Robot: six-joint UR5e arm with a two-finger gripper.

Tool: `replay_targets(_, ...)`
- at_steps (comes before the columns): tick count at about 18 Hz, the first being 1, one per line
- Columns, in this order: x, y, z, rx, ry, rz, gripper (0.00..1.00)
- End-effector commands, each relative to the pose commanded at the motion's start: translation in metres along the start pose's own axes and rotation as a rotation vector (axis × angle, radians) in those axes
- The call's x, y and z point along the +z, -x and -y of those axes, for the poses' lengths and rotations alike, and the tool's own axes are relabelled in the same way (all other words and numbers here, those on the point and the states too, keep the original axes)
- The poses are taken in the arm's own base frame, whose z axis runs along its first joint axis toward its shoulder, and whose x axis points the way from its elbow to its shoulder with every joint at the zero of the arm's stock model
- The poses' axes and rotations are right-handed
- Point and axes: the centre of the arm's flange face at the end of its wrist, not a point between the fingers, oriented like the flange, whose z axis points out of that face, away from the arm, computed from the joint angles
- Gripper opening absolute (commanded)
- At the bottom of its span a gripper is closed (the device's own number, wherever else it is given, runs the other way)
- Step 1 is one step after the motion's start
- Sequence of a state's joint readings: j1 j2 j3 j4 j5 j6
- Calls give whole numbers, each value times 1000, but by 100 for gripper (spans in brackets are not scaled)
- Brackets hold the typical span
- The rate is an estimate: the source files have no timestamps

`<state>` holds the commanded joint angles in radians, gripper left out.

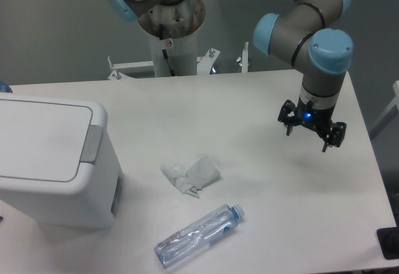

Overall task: Open the trash can
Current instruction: 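Move the open gripper from its start pose toward the white bin, then swing the gripper over to the bin's lid edge and lower it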

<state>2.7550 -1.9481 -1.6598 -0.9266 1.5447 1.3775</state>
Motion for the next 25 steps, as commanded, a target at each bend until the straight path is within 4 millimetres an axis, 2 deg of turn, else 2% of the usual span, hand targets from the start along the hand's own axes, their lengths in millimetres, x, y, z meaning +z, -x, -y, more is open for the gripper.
replay_targets(5, -3, 0, 1, 0, -10, 4, 100)
replay_targets(10, 5, -5, 6, -1, -36, 2, 100)
replay_targets(14, 0, -8, 19, -184, -170, -30, 100)
replay_targets(16, -12, -8, 27, -320, -223, -45, 100)
replay_targets(20, -35, -16, 47, -425, -302, -65, 100)
replay_targets(23, -48, -31, 78, -443, -323, -76, 100)
replay_targets(25, -67, -40, 95, -508, -340, -72, 100)
